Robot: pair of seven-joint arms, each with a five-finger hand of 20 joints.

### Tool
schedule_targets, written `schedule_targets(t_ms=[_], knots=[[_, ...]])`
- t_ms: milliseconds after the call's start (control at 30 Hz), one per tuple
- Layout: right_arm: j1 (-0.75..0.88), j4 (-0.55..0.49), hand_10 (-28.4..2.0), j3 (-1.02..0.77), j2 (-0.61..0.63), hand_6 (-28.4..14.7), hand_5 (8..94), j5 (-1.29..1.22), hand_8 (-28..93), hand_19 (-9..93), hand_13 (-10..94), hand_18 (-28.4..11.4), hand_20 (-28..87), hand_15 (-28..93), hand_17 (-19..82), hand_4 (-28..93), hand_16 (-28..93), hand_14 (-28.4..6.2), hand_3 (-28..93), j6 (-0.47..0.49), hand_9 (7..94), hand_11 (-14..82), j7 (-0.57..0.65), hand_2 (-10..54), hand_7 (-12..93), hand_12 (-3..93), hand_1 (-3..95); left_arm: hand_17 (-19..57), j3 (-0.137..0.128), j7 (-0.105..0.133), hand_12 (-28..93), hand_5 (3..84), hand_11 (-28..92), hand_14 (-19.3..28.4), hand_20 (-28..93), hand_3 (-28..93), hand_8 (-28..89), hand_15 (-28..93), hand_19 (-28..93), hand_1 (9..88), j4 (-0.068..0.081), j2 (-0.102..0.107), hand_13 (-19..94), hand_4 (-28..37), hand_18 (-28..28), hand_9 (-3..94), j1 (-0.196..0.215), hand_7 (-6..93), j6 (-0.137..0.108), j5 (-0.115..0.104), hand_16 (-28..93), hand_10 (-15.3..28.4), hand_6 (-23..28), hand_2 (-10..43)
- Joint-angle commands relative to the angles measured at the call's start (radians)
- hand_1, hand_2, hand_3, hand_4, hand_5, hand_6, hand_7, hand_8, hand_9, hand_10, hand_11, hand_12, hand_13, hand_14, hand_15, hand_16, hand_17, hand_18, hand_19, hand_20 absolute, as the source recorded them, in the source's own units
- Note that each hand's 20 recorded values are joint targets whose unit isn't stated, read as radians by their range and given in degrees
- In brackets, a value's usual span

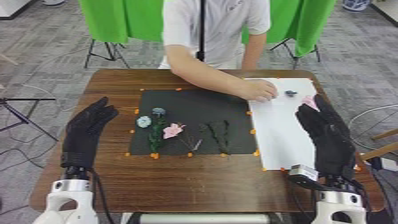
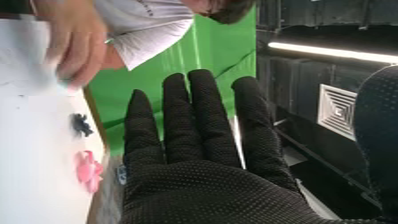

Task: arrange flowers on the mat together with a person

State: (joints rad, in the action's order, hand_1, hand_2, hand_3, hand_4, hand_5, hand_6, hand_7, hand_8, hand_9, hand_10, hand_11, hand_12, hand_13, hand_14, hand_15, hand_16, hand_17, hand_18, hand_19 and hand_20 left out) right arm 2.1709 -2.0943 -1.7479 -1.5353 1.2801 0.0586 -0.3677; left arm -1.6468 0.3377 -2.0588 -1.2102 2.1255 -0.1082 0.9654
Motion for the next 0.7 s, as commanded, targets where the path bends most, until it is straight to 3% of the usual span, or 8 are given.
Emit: schedule_targets(t_ms=[33, 300, 700], knots=[[0.018, -0.006, -14.4, 0.006, -0.002, -0.2, 37.2, 0.010, -10, 4, 34, -11.2, 27, 10, 19, -18, 13, -10.1, 82, -0.012, 44.1, 5.0, -0.015, -8.3, 11, 12.3, 13.1, 5.0, 0.002, -0.003, 15, 48.3, 18, 17.0, 21, 65, -6, 15, 8, 24.9, -0.003, 0.011, 36, -20.2, 14.0, 45.3, 0.005, 14.8, -0.009, -0.015, 6, 12.9, 2.7, 0.5], [0.008, 0.000, -14.4, 0.006, 0.003, -0.3, 37.6, 0.016, -10, 4, 34, -11.1, 27, 11, 19, -18, 12, -10.4, 82, -0.011, 44.2, 5.0, -0.019, -8.2, 12, 12.3, 13.1, 4.9, 0.004, 0.002, 15, 48.3, 19, 17.0, 21, 66, -6, 16, 8, 24.4, 0.004, 0.021, 36, -20.0, 14.0, 45.3, -0.003, 14.9, -0.003, -0.017, 6, 12.8, 2.8, 0.2], [0.007, 0.002, -14.6, 0.011, 0.004, -0.3, 38.3, 0.020, -10, 4, 34, -11.1, 27, 11, 19, -18, 12, -10.6, 82, -0.017, 44.2, 5.0, -0.014, -8.1, 12, 12.3, 13.3, 4.9, -0.002, 0.002, 15, 48.2, 19, 17.0, 20, 66, -6, 16, 8, 24.4, 0.000, 0.018, 36, -20.2, 14.0, 45.3, 0.003, 14.8, -0.007, -0.020, 5, 12.8, 2.8, 0.2]])
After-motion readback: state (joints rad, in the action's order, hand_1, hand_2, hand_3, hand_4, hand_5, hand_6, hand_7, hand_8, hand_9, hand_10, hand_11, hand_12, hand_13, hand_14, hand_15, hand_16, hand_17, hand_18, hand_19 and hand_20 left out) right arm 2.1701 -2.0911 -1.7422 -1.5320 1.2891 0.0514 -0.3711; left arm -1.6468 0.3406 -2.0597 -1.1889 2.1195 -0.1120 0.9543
